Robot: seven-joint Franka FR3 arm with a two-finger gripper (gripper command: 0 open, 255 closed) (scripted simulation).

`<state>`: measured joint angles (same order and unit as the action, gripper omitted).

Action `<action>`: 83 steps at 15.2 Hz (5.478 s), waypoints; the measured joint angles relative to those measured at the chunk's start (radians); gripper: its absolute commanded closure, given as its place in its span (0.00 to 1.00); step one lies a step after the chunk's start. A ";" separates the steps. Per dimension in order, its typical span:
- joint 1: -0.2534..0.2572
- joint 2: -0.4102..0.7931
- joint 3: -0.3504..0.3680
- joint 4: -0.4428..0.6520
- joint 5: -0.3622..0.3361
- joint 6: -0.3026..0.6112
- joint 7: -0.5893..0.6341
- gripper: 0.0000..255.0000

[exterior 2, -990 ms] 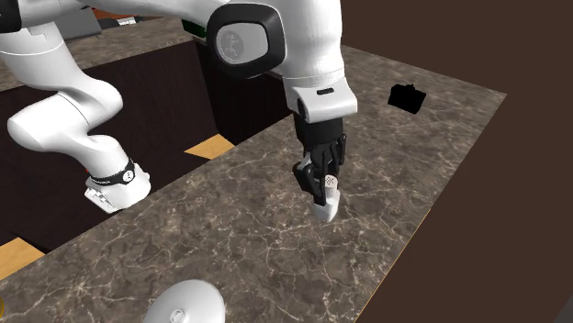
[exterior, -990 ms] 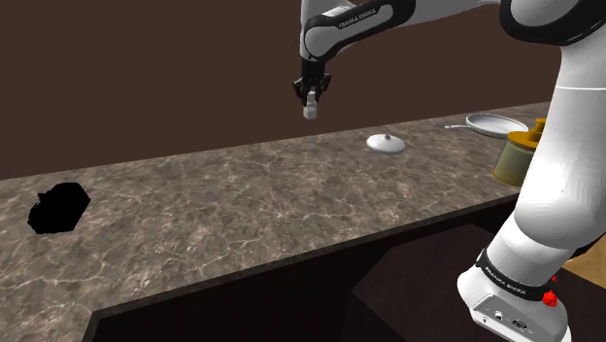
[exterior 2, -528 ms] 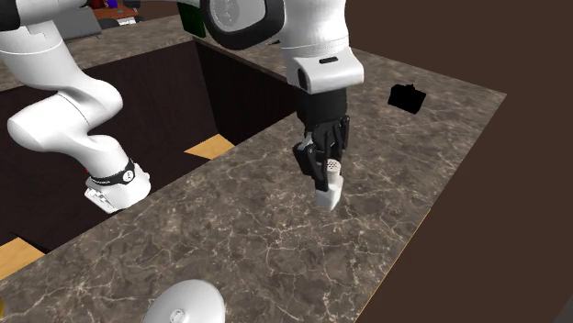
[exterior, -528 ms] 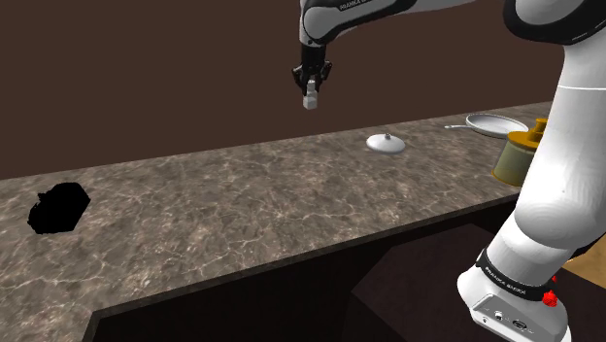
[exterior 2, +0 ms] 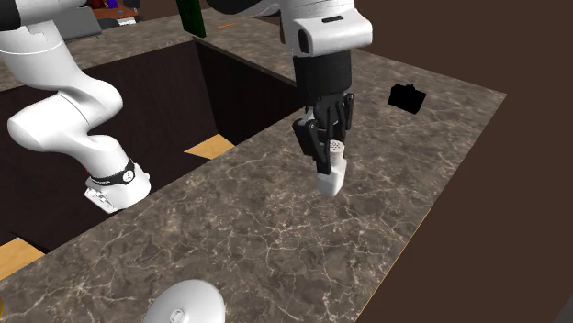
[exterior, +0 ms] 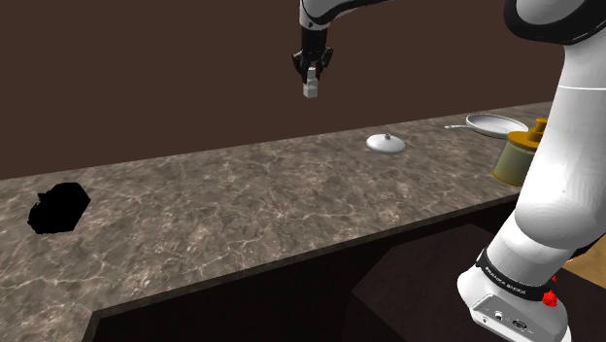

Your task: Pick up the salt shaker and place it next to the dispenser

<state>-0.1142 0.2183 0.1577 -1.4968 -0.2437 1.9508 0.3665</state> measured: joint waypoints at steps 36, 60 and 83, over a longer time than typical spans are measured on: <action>-0.234 -0.605 -0.301 -0.570 0.135 0.041 -0.558 1.00; -0.358 -0.601 -0.779 -0.485 0.154 -0.002 -1.165 1.00; -0.363 -0.515 -0.939 -0.622 0.212 0.209 -1.348 1.00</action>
<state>-0.4774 -0.2969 -0.7815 -2.1184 -0.0317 2.1599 -0.9816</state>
